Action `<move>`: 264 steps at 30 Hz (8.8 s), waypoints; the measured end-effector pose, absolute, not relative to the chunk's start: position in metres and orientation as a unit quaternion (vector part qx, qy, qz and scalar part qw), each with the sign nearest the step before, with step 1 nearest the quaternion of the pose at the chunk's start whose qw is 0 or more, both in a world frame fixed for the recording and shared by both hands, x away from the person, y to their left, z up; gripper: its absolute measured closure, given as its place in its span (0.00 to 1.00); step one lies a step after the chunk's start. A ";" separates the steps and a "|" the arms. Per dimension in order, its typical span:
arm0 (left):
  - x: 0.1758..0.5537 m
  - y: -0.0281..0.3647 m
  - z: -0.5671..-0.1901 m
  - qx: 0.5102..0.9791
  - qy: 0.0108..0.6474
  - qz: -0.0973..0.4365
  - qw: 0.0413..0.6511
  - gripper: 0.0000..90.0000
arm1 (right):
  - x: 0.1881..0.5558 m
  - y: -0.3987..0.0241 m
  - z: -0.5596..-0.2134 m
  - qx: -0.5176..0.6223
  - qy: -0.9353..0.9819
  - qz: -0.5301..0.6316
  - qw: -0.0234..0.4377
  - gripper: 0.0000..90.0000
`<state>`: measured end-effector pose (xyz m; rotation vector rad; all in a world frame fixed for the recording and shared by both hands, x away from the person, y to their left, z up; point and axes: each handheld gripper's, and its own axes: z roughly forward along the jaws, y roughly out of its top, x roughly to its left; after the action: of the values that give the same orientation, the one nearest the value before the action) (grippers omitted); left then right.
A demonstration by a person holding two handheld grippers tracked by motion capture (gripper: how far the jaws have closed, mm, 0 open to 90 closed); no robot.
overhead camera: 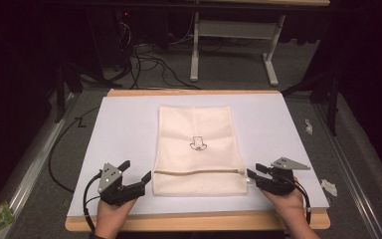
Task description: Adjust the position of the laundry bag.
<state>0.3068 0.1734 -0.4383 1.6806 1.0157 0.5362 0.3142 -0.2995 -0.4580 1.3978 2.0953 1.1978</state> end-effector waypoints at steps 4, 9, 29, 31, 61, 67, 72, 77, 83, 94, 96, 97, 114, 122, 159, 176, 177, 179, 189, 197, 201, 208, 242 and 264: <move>0.306 0.173 -0.438 0.704 0.421 0.225 0.526 0.18 | 0.315 -0.293 -0.464 0.494 0.750 0.409 0.161 0.61; 0.306 0.175 -0.437 0.702 0.422 0.226 0.527 0.18 | 0.318 -0.289 -0.473 0.492 0.762 0.395 0.143 0.57; 0.306 0.175 -0.437 0.702 0.423 0.227 0.527 0.18 | 0.313 -0.279 -0.479 0.478 0.783 0.363 0.162 0.83; 0.306 0.174 -0.437 0.702 0.422 0.228 0.526 0.18 | 0.314 -0.279 -0.479 0.480 0.782 0.367 0.157 0.87; 0.307 0.169 -0.440 0.711 0.425 0.208 0.520 0.21 | 0.307 -0.285 -0.458 0.470 0.750 0.433 0.168 0.99; 0.306 0.167 -0.439 0.718 0.421 0.196 0.519 0.24 | 0.305 -0.285 -0.449 0.460 0.740 0.455 0.184 0.99; 0.306 0.165 -0.440 0.723 0.420 0.184 0.516 0.28 | 0.303 -0.285 -0.443 0.452 0.733 0.471 0.191 0.99; 0.307 0.167 -0.436 0.719 0.425 0.183 0.519 0.29 | 0.304 -0.286 -0.438 0.448 0.723 0.490 0.190 0.99; 0.307 0.166 -0.425 0.709 0.433 0.182 0.526 0.32 | 0.306 -0.287 -0.435 0.445 0.718 0.499 0.192 0.99; 0.329 0.121 -0.404 0.725 0.408 0.174 0.526 0.39 | 0.306 -0.289 -0.433 0.440 0.715 0.509 0.190 0.99; 0.332 0.108 -0.405 0.731 0.401 0.171 0.525 0.39 | 0.306 -0.289 -0.433 0.440 0.716 0.508 0.190 0.99; 0.334 0.103 -0.406 0.734 0.397 0.168 0.524 0.39 | 0.306 -0.289 -0.433 0.440 0.716 0.508 0.190 0.99; 0.354 0.024 -0.410 0.769 0.352 0.118 0.521 0.53 | 0.306 -0.290 -0.433 0.438 0.715 0.513 0.183 0.99; 0.362 -0.013 -0.408 0.782 0.330 0.095 0.520 0.54 | 0.306 -0.291 -0.433 0.438 0.714 0.516 0.180 1.00; 0.380 -0.101 -0.403 0.813 0.291 0.075 0.498 0.69 | 0.308 -0.297 -0.436 0.448 0.706 0.520 0.172 1.00; 0.377 -0.089 -0.402 0.820 0.291 0.089 0.485 0.77 | 0.309 -0.298 -0.436 0.450 0.706 0.518 0.173 1.00; 0.377 -0.088 -0.402 0.821 0.290 0.090 0.483 0.77 | 0.309 -0.298 -0.436 0.451 0.706 0.518 0.172 1.00; 0.377 -0.083 -0.404 0.821 0.294 0.090 0.481 0.78 | 0.309 -0.299 -0.436 0.451 0.705 0.519 0.174 1.00; 0.377 -0.078 -0.409 0.816 0.298 0.080 0.488 0.75 | 0.309 -0.299 -0.436 0.452 0.705 0.518 0.174 1.00; 0.377 -0.072 -0.425 0.815 0.305 0.049 0.490 0.66 | 0.309 -0.298 -0.436 0.452 0.706 0.517 0.175 1.00; 0.375 -0.071 -0.427 0.811 0.306 0.043 0.497 0.77 | 0.308 -0.298 -0.436 0.452 0.706 0.517 0.177 1.00; 0.370 -0.069 -0.426 0.812 0.297 0.058 0.499 0.90 | 0.308 -0.298 -0.436 0.452 0.707 0.515 0.176 1.00; 0.363 -0.060 -0.416 0.798 0.299 0.067 0.519 0.91 | 0.312 -0.294 -0.440 0.455 0.706 0.516 0.169 0.81; 0.361 -0.059 -0.421 0.804 0.294 0.067 0.512 0.91 | 0.325 -0.293 -0.446 0.464 0.699 0.527 0.135 0.78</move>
<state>0.3614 -0.0593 -0.4210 1.9343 0.7074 0.1613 0.3246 -0.2933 -0.4457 1.3448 2.0241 1.5282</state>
